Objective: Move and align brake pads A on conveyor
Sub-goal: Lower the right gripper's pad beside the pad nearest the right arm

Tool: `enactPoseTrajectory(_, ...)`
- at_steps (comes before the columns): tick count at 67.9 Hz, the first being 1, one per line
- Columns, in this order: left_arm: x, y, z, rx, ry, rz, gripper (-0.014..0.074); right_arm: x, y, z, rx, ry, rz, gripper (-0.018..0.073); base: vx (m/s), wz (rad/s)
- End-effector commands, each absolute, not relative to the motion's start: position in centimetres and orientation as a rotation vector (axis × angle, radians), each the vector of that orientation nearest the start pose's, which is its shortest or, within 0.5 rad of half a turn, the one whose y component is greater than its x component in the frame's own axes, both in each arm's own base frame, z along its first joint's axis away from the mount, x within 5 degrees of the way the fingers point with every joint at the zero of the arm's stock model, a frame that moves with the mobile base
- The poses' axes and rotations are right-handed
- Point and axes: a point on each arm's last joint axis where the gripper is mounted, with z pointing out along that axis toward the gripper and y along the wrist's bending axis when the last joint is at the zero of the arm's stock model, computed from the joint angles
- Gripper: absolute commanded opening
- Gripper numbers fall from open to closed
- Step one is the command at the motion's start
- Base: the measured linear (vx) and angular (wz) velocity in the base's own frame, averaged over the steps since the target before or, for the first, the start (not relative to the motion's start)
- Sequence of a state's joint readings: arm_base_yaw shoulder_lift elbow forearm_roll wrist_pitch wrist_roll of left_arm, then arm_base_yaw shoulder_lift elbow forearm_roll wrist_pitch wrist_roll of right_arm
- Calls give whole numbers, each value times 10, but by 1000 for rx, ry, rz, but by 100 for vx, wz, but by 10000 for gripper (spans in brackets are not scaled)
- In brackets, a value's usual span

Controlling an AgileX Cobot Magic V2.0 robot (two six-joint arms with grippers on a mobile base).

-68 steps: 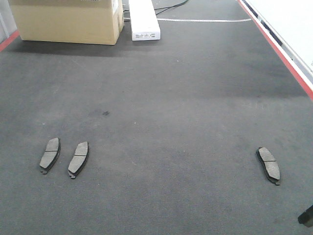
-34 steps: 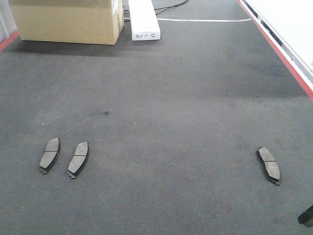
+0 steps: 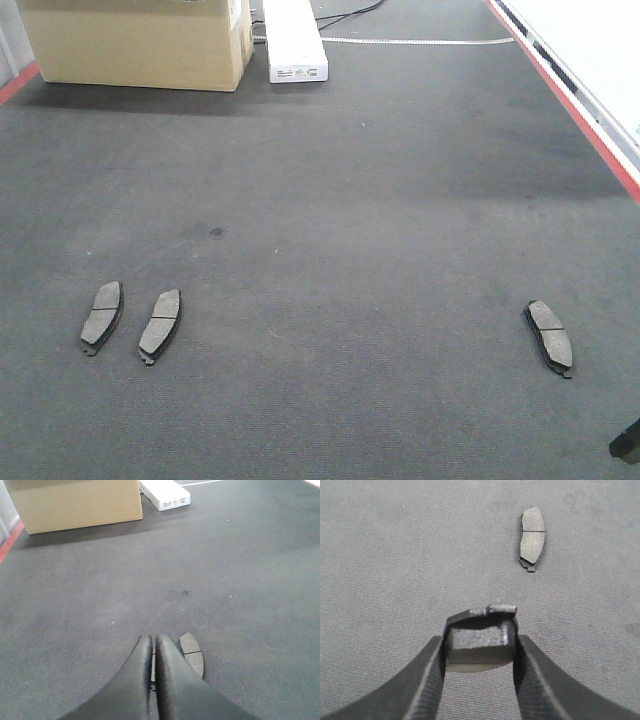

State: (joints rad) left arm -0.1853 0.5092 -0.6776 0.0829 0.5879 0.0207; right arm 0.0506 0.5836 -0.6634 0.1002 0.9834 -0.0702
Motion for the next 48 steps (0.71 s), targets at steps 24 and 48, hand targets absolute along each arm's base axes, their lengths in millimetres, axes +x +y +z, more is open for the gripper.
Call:
enactPoseTrajectory(24,96,-15,363,226,1794,-34,-6,97,12,323,-111,2261,115,-4,0,0)
enactPoseTrajectory(48,96,-15,363,226,1794,-34,-6,141,16,296,-79,2570,158,-4,0,0)
